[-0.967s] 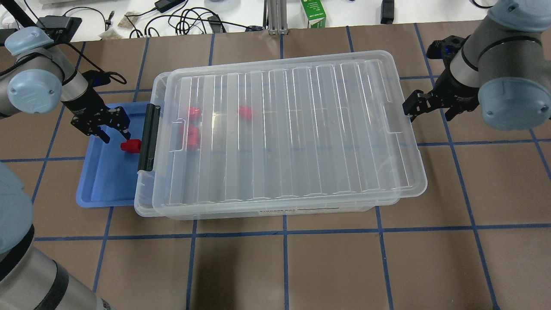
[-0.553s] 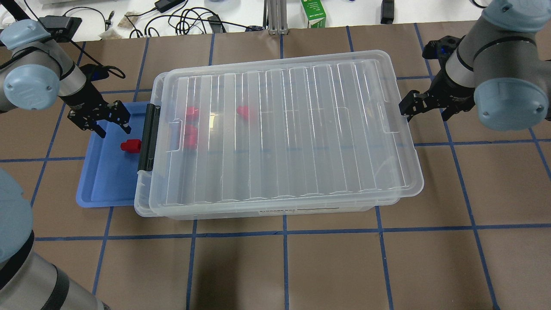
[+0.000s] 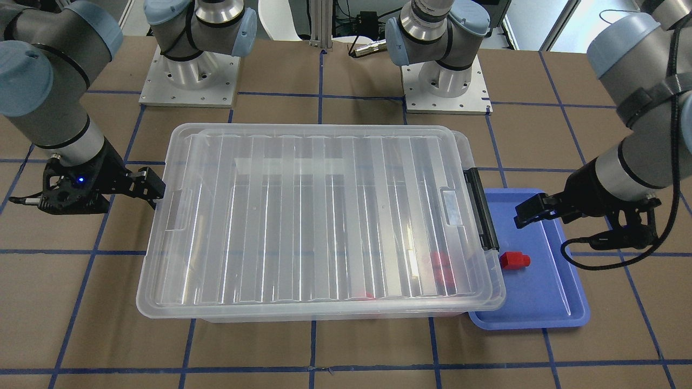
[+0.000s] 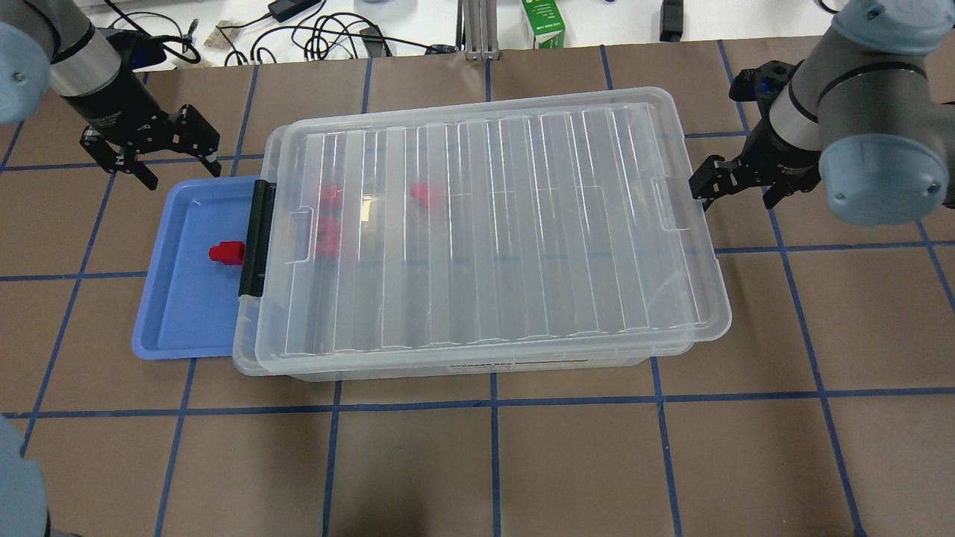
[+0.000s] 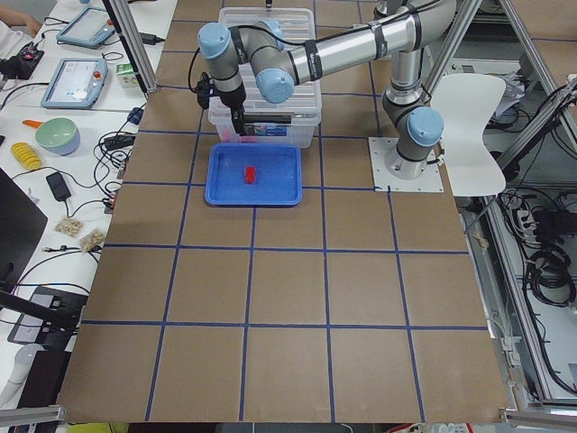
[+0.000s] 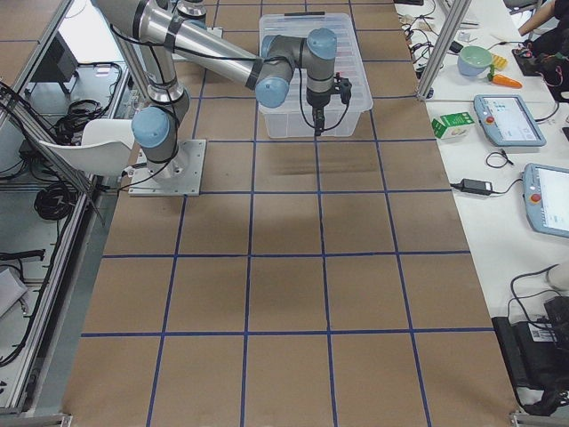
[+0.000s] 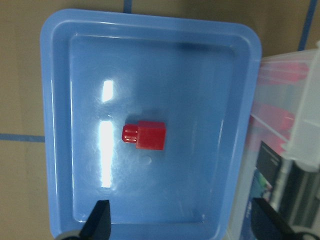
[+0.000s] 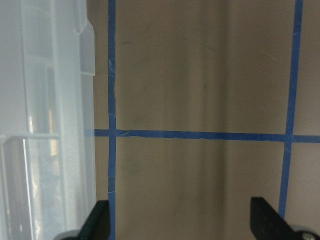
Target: Place red block in blue tray from box
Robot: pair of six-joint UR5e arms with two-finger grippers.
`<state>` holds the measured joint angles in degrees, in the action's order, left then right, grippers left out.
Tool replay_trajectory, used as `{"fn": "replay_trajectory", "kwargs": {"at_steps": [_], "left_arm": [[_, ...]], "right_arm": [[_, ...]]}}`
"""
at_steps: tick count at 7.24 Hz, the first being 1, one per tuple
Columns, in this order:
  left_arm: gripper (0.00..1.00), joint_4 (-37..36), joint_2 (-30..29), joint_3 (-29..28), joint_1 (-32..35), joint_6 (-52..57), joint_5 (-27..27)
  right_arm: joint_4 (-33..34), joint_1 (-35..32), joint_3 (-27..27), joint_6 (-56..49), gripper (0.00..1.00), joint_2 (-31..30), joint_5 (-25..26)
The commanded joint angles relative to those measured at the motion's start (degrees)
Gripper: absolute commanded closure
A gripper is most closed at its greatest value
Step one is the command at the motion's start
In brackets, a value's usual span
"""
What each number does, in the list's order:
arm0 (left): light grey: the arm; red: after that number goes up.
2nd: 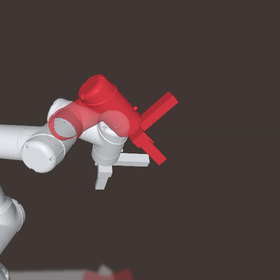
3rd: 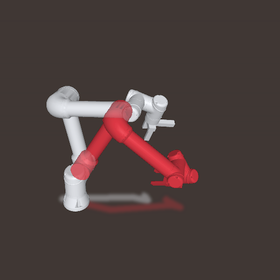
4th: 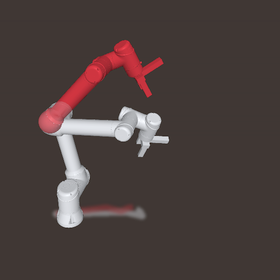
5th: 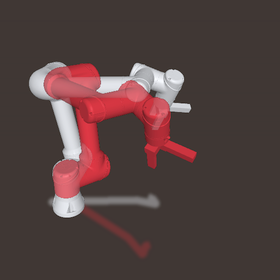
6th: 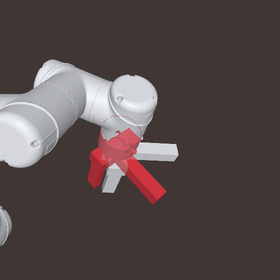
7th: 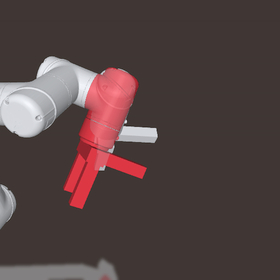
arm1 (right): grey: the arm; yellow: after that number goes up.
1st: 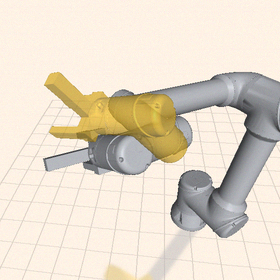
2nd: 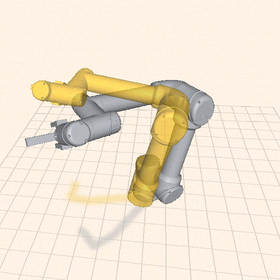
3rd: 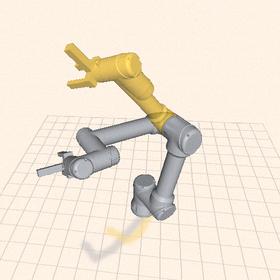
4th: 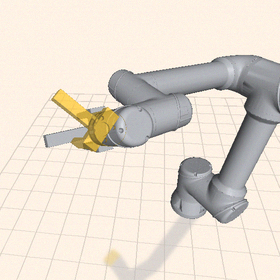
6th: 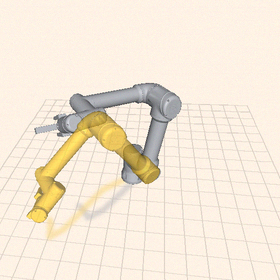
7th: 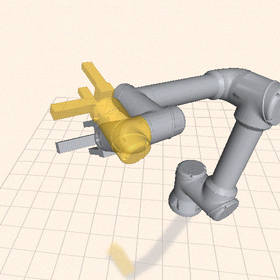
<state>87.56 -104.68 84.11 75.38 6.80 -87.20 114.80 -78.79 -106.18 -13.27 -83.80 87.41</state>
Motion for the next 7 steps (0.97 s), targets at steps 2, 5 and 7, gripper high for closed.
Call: {"fn": "replay_trajectory", "kwargs": {"at_steps": [2,5,7], "left_arm": [[0.0,2.88,6.4,0.7,2.32,-2.76,1.85],[0.0,2.97,6.95,1.32,2.23,-1.8,1.25],[0.0,3.06,8.08,1.23,2.49,-2.41,1.25]], "right_arm": [[0.51,-0.05,4.02,-0.62,0.0,-0.57,0.65],[-13.69,-0.22,11.86,0.0,0.0,-6.52,0.65],[-19.51,-0.22,12.23,0.26,0.0,-11.45,1.26]]}}
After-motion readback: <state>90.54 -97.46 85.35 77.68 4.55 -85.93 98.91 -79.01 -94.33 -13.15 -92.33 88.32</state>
